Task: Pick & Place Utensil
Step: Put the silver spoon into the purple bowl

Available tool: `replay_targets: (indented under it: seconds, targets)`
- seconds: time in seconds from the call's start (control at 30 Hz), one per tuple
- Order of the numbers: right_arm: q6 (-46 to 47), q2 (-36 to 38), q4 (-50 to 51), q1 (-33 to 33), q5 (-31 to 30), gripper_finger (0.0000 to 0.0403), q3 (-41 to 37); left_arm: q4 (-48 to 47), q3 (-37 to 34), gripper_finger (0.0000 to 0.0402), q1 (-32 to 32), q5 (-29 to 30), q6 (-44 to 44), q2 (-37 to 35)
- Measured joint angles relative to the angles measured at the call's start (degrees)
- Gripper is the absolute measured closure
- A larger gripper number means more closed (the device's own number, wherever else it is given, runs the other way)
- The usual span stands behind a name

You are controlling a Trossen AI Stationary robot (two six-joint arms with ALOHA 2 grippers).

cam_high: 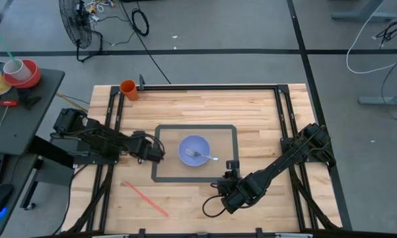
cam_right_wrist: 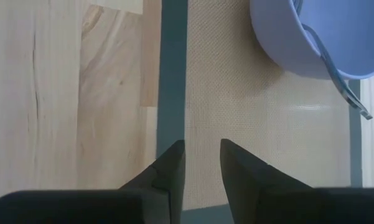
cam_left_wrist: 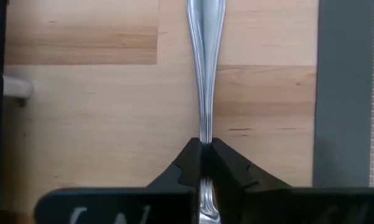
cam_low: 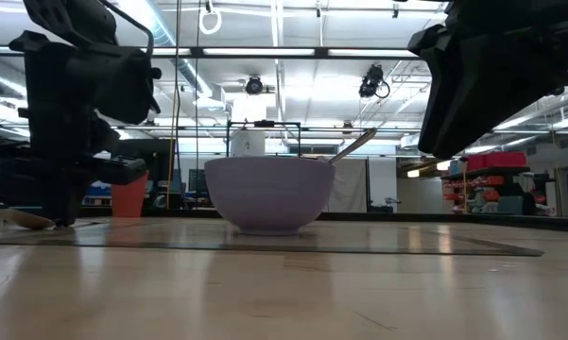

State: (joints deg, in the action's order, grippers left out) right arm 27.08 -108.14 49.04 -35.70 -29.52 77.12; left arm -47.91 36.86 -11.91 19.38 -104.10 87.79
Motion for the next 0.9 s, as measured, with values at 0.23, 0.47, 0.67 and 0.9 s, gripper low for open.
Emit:
replay_targets:
  seconds: [0.23,0.47,0.67,0.9]
  targets:
    - [1.3,0.1,3.2,-0.2,0.2,0.0298,0.0,-2.1,3.6,0.0372,-2.5,1.0,0.0,-0.3]
    - [6.5,0.5,11.2,-1.6,-1.5,0.0298,0.0,-3.6,14.4,0.0377,-4.5,12.8,8.6,-0.4]
    - [14.6,1.6,19.9,-3.6,-3.3,0.0298,0.0,6.4,23.6,0.0373,-5.1,28.1,27.8,-0.4]
    - [22.5,4.4,24.1,-7.0,-4.6,0.0298,0.0,42.1,24.6,0.0378,-3.2,28.3,63.8,2.7]
